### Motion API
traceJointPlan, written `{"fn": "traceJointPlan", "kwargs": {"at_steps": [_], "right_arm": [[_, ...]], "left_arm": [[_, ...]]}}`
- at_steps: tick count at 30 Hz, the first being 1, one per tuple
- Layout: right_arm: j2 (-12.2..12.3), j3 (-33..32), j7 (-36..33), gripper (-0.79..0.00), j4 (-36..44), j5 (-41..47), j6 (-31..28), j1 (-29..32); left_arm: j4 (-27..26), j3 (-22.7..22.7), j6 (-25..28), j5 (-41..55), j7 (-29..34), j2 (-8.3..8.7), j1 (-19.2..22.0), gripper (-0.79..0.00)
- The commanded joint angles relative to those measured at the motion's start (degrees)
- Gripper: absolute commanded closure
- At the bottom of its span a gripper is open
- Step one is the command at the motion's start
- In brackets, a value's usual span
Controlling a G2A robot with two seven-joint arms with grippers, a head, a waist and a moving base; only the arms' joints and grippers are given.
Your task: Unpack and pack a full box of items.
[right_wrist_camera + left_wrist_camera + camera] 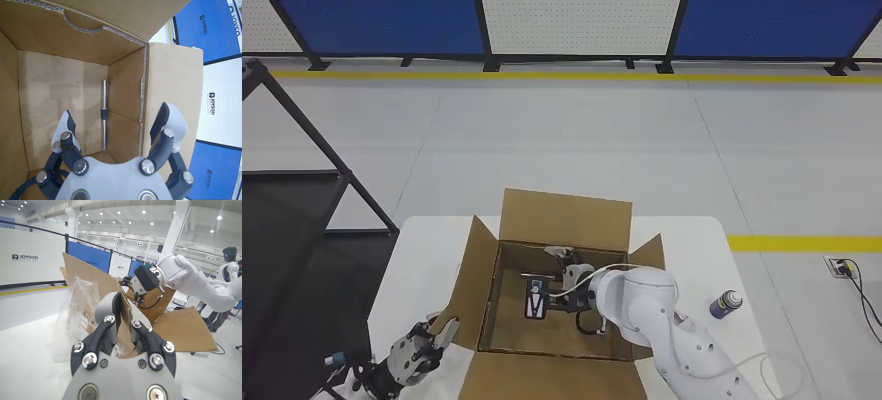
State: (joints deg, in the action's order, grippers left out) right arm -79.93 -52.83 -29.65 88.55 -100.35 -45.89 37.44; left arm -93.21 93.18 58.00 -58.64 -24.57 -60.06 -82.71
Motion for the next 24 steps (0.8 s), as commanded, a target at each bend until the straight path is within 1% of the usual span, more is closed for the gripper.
{"fn": "traceJointPlan", "kwargs": {"at_steps": [1, 10, 13, 19, 24], "right_arm": [[0.0, -0.05, 0.12, -0.785, -0.19, 0.11, -0.02, -0.06], [-0.13, 0.15, 0.68, -0.785, -1.52, 0.49, -0.1, -0.9], [-0.18, 0.28, 0.77, -0.785, -2.06, 0.55, -0.36, -1.29], [-0.41, 0.49, 0.21, -0.785, -3.33, 1.27, 0.09, -2.06], [-0.52, 0.5, -0.75, -0.785, -2.91, 1.41, 1.35, -1.96]], "left_arm": [[0.62, -0.44, 0.0, -1.7, -2.09, 0.28, 0.13, 0.0], [3.21, -0.54, 0.0, -4.08, -8.15, 1.18, 0.7, 0.0], [3.88, -0.42, -0.14, -4.89, -10.72, 1.14, 0.91, 0.0], [4.75, -1.1, -2.24, -8.49, -15.79, 0.73, 1.35, 0.0], [5.93, -1.88, -3.55, -9.04, -16.84, 0.49, 1.81, 0.0]]}}
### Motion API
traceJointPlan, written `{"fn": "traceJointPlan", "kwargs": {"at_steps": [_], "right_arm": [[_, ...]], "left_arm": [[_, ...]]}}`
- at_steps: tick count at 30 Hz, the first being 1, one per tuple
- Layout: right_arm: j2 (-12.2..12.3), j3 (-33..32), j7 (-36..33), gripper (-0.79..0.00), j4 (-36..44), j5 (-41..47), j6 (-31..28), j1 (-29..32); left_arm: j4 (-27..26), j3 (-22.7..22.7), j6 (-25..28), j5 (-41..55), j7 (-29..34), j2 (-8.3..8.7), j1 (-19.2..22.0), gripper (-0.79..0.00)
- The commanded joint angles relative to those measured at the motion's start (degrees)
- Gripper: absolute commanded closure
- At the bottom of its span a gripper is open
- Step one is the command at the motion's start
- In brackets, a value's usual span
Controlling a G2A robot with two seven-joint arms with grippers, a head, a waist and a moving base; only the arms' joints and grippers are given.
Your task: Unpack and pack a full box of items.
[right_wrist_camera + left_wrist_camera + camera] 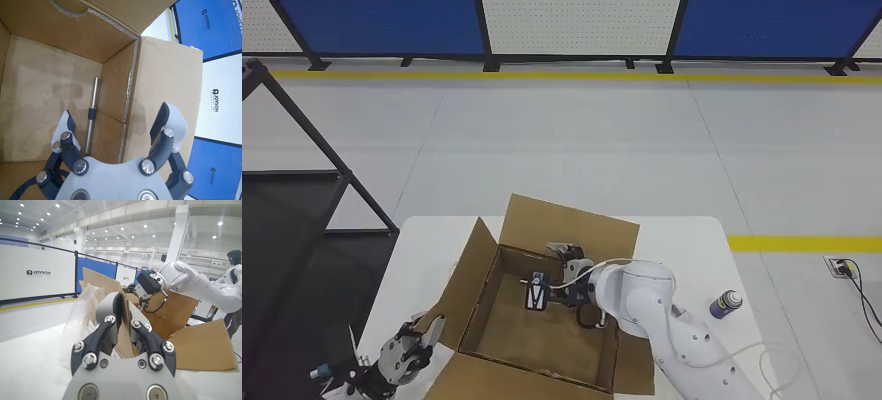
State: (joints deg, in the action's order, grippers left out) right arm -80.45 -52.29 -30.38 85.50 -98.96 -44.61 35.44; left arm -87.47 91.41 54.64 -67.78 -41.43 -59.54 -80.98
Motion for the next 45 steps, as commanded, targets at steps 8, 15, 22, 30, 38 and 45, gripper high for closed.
{"fn": "traceJointPlan", "kwargs": {"at_steps": [8, 15, 22, 30, 38, 45], "right_arm": [[0.25, -1.49, 0.69, -0.785, 1.69, 0.13, 2.11, 1.21], [0.55, -2.48, 1.5, -0.785, 3.52, -0.69, 3.74, 2.71], [0.88, -4.01, -0.34, -0.785, 6.14, -0.59, 5.38, 4.92], [0.71, -4.02, -3.67, -0.785, 5.26, 0.62, 5.31, 4.67], [1.34, -6.06, -0.72, -0.785, 10.45, -0.66, 7.04, 7.57], [2.43, -12.06, -3.64, -0.785, 21.66, 3.29, 6.61, 13.36]], "left_arm": [[0.96, -1.31, -3.96, 4.61, 1.95, -0.61, 0.49, 0.0], [0.47, -2.59, -8.5, 8.16, 3.16, -1.28, 0.78, 0.0], [0.31, -3.49, -11.12, 10.88, 5.59, -1.78, 1.29, 0.0], [0.38, -2.72, -10.92, 12.32, 9.84, -1.8, 1.23, 0.0], [-0.23, -0.76, -10.32, 14.72, 11.64, -1.76, -0.03, -0.785], [-0.78, 1.89, -8.78, 16.12, 12.62, -1.57, -1.31, -0.785]]}}
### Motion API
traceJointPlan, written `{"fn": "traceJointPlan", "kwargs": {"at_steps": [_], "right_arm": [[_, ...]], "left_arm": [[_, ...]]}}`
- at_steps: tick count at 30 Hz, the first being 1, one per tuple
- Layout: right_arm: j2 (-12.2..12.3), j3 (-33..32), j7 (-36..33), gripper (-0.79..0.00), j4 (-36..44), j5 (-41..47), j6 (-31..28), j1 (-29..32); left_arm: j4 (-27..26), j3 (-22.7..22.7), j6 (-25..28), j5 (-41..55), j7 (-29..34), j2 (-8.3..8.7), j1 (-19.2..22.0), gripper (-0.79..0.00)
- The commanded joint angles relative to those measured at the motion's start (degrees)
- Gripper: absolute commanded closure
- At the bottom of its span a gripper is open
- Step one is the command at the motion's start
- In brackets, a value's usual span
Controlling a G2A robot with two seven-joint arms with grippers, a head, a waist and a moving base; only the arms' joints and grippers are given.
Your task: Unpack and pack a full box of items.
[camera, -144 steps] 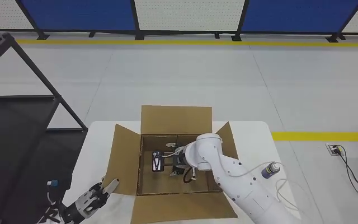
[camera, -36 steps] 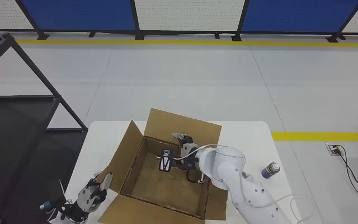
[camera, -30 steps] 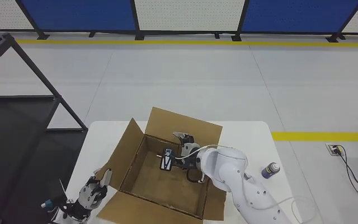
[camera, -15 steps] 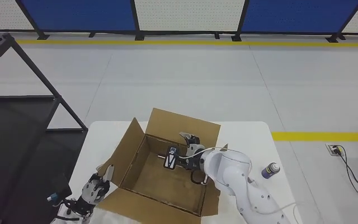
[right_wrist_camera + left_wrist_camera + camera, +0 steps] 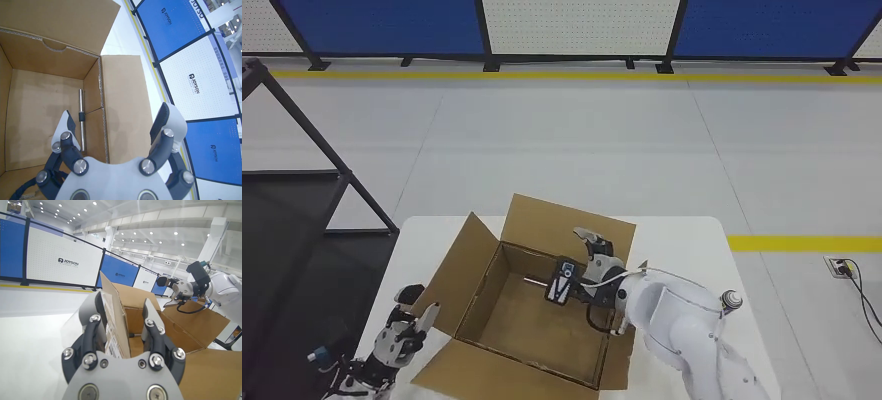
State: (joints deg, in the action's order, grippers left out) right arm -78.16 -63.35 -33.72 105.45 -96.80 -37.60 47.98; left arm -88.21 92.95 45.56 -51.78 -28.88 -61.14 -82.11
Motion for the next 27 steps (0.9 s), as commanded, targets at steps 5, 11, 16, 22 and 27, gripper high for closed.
{"fn": "traceJointPlan", "kwargs": {"at_steps": [5, 11, 16, 22, 27], "right_arm": [[1.06, -9.3, -2.79, -0.785, 11.08, 10.82, -0.27, 7.01], [1.57, -12.99, -4.44, -0.785, 14.25, 15.45, -2.16, 9.74], [1.57, -12.99, -4.44, -0.785, 14.25, 15.45, -2.16, 9.74], [1.85, -13.31, -3.12, -0.785, 16.63, 13.8, -1.64, 11.0], [2.46, -20.99, -8.25, -0.785, 22.67, 23.77, 2.32, 16.79]], "left_arm": [[-0.65, 3.67, 3.2, 0.98, -0.7, 0.32, -2.29, -0.785], [-3.76, 10.96, 8.63, 3.28, -4.0, 0.78, -7.41, -0.785], [-4.33, 11.89, 10.15, 4.52, -3.98, 0.85, -8.25, -0.785], [-4.33, 11.89, 10.15, 4.52, -3.98, 0.85, -8.25, -0.785], [-4.33, 11.89, 10.15, 4.52, -3.98, 0.85, -8.25, -0.785]]}}
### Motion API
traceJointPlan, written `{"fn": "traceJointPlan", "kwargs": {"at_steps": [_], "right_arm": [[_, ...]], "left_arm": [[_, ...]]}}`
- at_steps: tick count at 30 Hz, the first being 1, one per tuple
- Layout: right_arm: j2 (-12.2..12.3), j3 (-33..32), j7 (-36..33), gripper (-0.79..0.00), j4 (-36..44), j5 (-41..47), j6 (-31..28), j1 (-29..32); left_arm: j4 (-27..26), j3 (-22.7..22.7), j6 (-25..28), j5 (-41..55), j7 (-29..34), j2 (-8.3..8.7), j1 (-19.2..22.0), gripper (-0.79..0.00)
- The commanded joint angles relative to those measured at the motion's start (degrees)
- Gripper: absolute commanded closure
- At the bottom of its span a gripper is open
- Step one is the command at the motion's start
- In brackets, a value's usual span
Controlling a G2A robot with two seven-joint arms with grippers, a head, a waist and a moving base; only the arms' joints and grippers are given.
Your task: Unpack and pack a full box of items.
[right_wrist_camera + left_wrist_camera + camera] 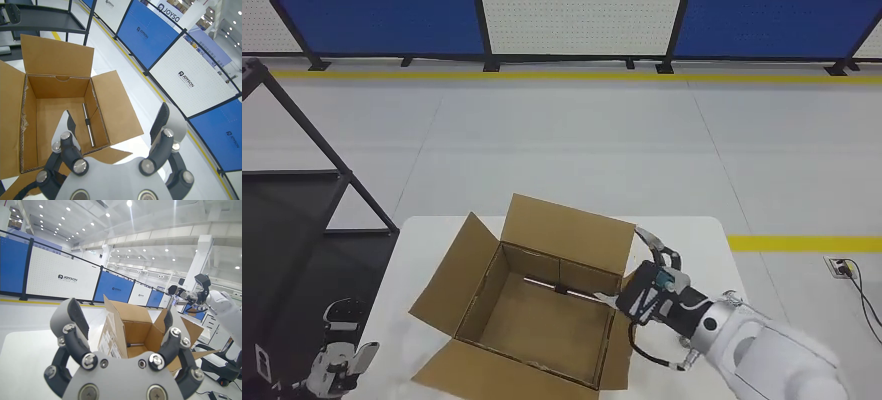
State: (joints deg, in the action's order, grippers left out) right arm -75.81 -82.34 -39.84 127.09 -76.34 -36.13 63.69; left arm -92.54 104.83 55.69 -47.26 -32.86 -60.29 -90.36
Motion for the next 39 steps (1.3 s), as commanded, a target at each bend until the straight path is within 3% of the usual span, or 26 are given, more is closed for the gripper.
{"fn": "traceJointPlan", "kwargs": {"at_steps": [1, 4, 9, 20, 24, 32, 39], "right_arm": [[0.29, -3.69, -5.57, -0.785, 1.68, 7.61, 1.09, 2.3], [0.74, -9.58, -17.09, -0.785, 3.24, 21.68, 7.45, 3.3], [1.94, -15.62, -35.51, -0.785, 0.02, 43.47, 16.48, -1.37], [1.94, -15.43, -35.19, -0.785, -0.12, 43.56, 16.7, -1.21], [2.08, -9.84, -35.76, -0.785, -2.36, 43.04, 22.47, -3.16], [2.5, -2.23, -46.68, -0.785, -11.5, 41.32, 42.84, -14.7], [2.5, -2.23, -46.68, -0.785, -11.5, 41.32, 42.84, -14.7]], "left_arm": [[0.0, 0.0, 0.01, 0.01, 0.0, 0.0, 0.0, -0.785], [0.0, 0.0, 0.01, 0.01, 0.0, 0.0, 0.0, -0.785], [0.0, 0.0, 0.01, 0.01, 0.0, 0.0, 0.0, -0.785], [0.0, 0.0, 0.01, 0.01, 0.0, 0.0, 0.0, -0.785], [0.0, 0.0, 0.01, 0.01, 0.0, 0.0, 0.0, -0.785], [0.0, 0.0, 0.01, 0.01, 0.0, 0.0, 0.0, -0.785], [0.0, 0.0, 0.01, 0.01, 0.0, 0.0, 0.0, -0.785]]}}
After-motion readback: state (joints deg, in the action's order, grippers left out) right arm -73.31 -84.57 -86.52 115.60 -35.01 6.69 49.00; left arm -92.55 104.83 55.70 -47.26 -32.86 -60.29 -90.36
